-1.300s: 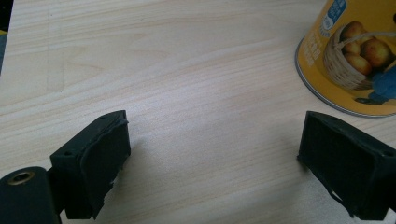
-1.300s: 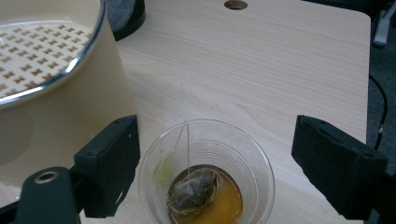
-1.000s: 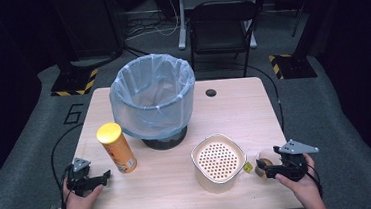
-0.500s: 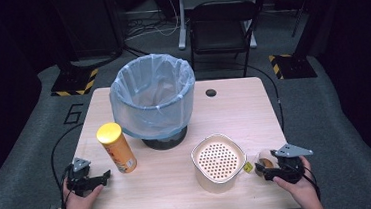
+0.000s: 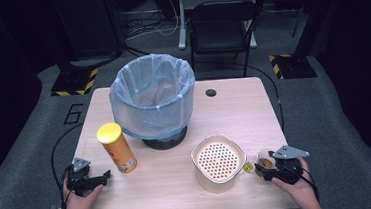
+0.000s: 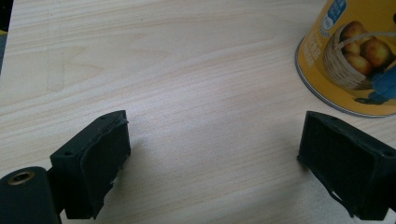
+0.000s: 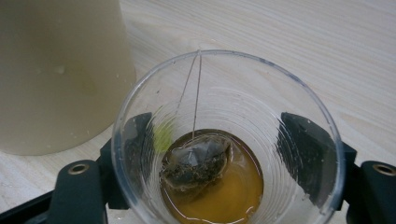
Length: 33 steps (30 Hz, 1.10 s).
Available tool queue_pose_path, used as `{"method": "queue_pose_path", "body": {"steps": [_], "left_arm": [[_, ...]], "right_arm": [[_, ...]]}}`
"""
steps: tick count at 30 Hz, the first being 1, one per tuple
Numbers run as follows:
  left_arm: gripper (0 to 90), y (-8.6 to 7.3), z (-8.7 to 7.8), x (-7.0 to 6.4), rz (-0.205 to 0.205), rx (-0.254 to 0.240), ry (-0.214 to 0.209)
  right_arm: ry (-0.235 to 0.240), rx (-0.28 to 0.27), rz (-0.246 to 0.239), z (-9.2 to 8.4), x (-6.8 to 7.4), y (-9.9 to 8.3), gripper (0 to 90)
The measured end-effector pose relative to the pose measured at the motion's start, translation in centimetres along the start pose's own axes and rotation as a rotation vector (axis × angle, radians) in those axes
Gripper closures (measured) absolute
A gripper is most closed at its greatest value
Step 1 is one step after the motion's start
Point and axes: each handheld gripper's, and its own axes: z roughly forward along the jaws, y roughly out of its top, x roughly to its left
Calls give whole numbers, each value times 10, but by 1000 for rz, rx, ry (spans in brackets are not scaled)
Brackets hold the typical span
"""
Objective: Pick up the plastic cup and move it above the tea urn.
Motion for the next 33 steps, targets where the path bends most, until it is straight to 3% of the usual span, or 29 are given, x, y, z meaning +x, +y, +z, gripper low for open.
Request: {"method": "queue_pose_path", "body": {"steps": [11,19,24,33], "left_arm": [[88,0,0,0,-6,2,-6],[87,0,0,0,-4,2,-6],[88,0,0,0,-3,0,-5],[87,0,0,0,-2,1,-7]], "right_arm": [[21,2,17,-1,-3,2,319],[9,9,-21,-3,-2,7,322],[5,-24,-20,-11,-3,18,328],[28,-28,-92,-19,-8,50,342]]}}
